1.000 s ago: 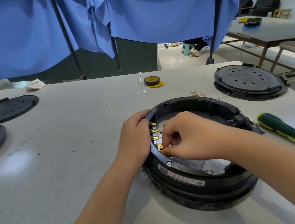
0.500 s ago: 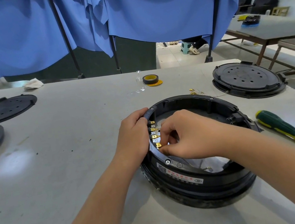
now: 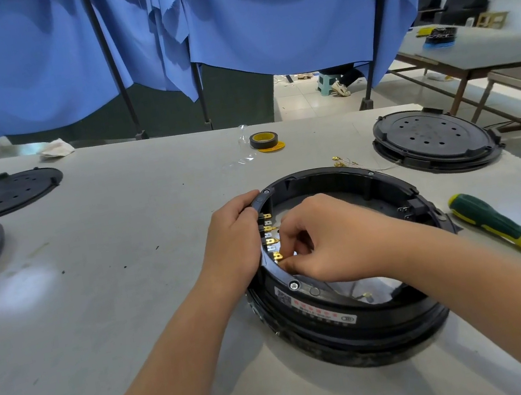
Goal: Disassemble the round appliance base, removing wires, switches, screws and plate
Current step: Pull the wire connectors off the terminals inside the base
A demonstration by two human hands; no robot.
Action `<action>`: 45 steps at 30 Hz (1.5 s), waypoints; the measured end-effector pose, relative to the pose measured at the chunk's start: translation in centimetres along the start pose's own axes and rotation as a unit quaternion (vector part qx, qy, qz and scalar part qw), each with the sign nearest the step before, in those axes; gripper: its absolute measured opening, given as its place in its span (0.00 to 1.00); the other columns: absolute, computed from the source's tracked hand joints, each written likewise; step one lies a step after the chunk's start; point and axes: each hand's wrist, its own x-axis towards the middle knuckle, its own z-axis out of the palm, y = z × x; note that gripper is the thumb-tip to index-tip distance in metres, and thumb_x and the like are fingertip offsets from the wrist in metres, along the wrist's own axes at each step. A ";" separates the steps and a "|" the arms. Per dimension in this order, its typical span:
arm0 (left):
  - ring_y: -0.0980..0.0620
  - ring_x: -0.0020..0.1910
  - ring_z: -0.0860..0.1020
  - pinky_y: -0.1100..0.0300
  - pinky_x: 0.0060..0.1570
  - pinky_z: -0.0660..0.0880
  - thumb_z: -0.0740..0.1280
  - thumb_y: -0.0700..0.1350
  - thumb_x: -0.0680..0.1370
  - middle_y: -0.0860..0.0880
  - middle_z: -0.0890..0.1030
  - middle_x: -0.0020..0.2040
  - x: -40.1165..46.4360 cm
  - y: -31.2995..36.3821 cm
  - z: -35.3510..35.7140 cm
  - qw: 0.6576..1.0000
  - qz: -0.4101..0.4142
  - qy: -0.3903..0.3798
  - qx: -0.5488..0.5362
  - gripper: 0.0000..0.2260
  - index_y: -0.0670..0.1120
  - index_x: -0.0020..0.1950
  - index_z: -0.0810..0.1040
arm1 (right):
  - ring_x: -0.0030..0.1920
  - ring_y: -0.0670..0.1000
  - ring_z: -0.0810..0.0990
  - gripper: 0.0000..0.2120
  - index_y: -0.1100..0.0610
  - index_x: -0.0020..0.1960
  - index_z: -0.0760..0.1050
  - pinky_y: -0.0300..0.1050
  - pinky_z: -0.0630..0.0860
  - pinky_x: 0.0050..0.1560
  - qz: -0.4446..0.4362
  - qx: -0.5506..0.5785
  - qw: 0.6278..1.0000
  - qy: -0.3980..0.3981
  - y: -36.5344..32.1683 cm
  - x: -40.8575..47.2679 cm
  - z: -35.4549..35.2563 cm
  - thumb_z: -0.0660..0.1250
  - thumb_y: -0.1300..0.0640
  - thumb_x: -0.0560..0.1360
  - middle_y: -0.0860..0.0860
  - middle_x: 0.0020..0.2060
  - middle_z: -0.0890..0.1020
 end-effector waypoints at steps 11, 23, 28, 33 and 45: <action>0.57 0.48 0.80 0.69 0.43 0.74 0.57 0.35 0.77 0.54 0.83 0.47 -0.2 0.3 -0.1 1.000 -0.004 -0.005 -0.002 0.17 0.49 0.54 0.82 | 0.29 0.44 0.74 0.14 0.46 0.29 0.72 0.37 0.69 0.32 -0.001 0.004 1.000 -0.014 0.0 0.0 -0.1 0.72 0.56 0.70 0.47 0.27 0.78; 0.60 0.44 0.80 0.66 0.45 0.76 0.58 0.36 0.77 0.61 0.83 0.39 -0.6 0.9 -0.4 1.000 0.000 -0.011 0.028 0.20 0.59 0.41 0.81 | 0.32 0.45 0.76 0.09 0.46 0.31 0.76 0.43 0.75 0.36 -0.005 0.009 1.000 0.017 0.3 -0.3 -0.1 0.72 0.52 0.68 0.46 0.28 0.78; 0.56 0.64 0.71 0.62 0.62 0.66 0.63 0.42 0.78 0.51 0.74 0.67 -1.2 1.1 -0.7 0.992 0.004 -0.047 0.121 0.20 0.49 0.70 0.71 | 0.35 0.42 0.73 0.07 0.44 0.34 0.78 0.39 0.70 0.37 -0.021 -0.013 1.000 -0.011 0.3 -0.5 -1.1 0.74 0.49 0.68 0.44 0.32 0.77; 0.52 0.70 0.67 0.60 0.67 0.63 0.61 0.36 0.77 0.50 0.68 0.72 -1.7 1.4 0.0 0.988 0.000 -0.061 0.144 0.26 0.50 0.74 0.63 | 0.34 0.38 0.72 0.04 0.50 0.40 0.81 0.33 0.65 0.34 -0.029 -0.040 0.999 0.003 0.7 -1.0 -0.8 0.73 0.50 0.70 0.43 0.34 0.75; 0.53 0.70 0.66 0.52 0.71 0.64 0.57 0.34 0.80 0.51 0.66 0.73 -2.1 1.6 0.0 0.989 0.013 -0.109 0.098 0.27 0.54 0.75 0.58 | 0.36 0.42 0.70 0.09 0.50 0.38 0.70 0.44 0.69 0.38 -0.049 -0.058 0.997 0.006 1.0 -1.1 -0.4 0.68 0.60 0.72 0.43 0.35 0.71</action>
